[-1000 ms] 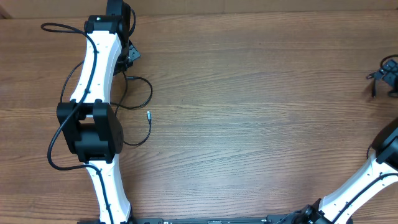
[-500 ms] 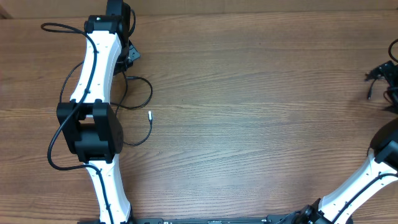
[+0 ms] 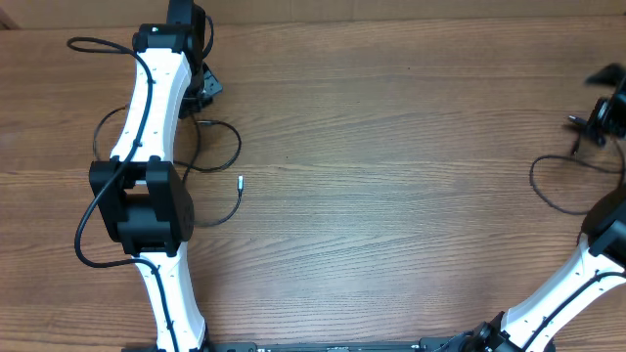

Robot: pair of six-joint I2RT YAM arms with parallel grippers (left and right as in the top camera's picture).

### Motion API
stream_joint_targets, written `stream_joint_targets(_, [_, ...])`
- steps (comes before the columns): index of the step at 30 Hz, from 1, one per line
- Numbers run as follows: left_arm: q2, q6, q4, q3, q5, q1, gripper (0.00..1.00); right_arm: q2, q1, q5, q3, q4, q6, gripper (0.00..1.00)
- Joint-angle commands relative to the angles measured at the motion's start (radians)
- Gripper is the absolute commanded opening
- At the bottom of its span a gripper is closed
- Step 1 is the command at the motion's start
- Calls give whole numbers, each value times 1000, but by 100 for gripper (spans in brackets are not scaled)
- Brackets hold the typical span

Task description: Untangle cables

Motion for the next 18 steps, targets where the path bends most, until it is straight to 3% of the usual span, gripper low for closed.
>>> stream_joint_targets(1, [14, 19, 6, 9, 16, -7, 17, 3, -6, -160, 2, 21, 34, 100])
stream_joint_targets(2, [14, 19, 13, 9, 16, -7, 18, 3, 1, -207, 2, 18, -39, 100])
stream_joint_targets(7, [14, 19, 19, 9, 17, -7, 18, 3, 83, -188, 1, -32, -805, 100])
stream_joint_targets(10, [14, 103, 22, 11, 15, -7, 18, 3, 184, -32, 1, -153, -1022, 100])
stream_joint_targets(11, [14, 164, 32, 17, 11, -6, 24, 3, 223, 29, 1, -180, -1056, 100])
stream_joint_targets(14, [6, 279, 7, 79, 12, 14, 57, 3, 349, 217, 1, -208, -1075, 100])
stream_joint_targets(16, [5, 253, -48, 138, 12, 33, 98, 3, 423, 264, 1, -194, -1075, 100])
stream_joint_targets(18, [5, 170, -115, 180, 12, 56, 99, 3, 484, 267, 1, -169, -1067, 100])
